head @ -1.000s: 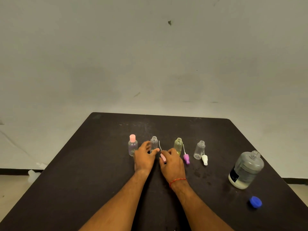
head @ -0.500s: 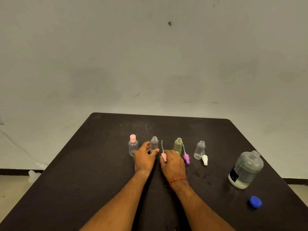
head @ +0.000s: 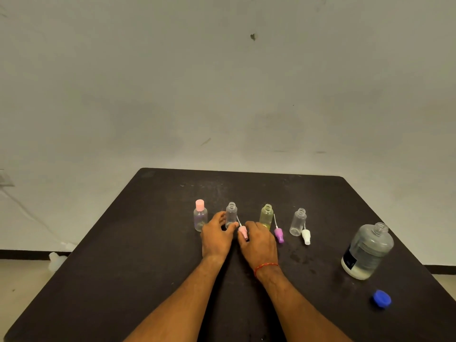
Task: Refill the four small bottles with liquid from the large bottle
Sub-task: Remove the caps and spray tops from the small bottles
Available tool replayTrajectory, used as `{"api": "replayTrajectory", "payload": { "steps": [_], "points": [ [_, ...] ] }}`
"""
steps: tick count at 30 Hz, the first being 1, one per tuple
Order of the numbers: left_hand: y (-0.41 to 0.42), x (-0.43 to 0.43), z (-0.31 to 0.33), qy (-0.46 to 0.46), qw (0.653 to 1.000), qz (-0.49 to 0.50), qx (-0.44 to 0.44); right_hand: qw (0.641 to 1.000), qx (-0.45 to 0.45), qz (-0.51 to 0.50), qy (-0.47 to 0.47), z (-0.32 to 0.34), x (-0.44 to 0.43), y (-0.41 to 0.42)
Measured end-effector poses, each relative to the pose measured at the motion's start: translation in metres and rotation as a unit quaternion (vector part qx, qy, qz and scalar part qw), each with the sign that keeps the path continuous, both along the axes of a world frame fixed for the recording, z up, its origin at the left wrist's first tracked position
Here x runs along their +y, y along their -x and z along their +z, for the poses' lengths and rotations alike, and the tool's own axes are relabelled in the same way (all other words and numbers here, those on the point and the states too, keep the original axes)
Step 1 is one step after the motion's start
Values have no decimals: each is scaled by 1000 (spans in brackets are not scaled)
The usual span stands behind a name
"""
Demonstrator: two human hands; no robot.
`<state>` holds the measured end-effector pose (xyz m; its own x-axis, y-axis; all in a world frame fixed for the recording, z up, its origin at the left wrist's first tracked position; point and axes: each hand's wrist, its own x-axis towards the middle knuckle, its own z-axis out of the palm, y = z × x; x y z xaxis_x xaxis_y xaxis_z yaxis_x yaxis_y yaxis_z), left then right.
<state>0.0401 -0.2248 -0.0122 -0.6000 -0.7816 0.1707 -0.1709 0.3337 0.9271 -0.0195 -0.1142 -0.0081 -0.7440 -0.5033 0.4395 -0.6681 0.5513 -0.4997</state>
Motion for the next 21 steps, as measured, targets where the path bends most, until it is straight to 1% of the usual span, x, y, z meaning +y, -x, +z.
{"api": "replayTrajectory", "payload": {
  "steps": [4,11,21],
  "points": [
    [-8,2,0,10,1000,4,-4,1000,4,2,-6,1,0,-1],
    [-20,2,0,24,1000,17,-4,999,10,1,-50,3,0,-3],
    [-41,0,11,28,999,33,11,999,1,7,-33,4,2,-5]
  ]
}}
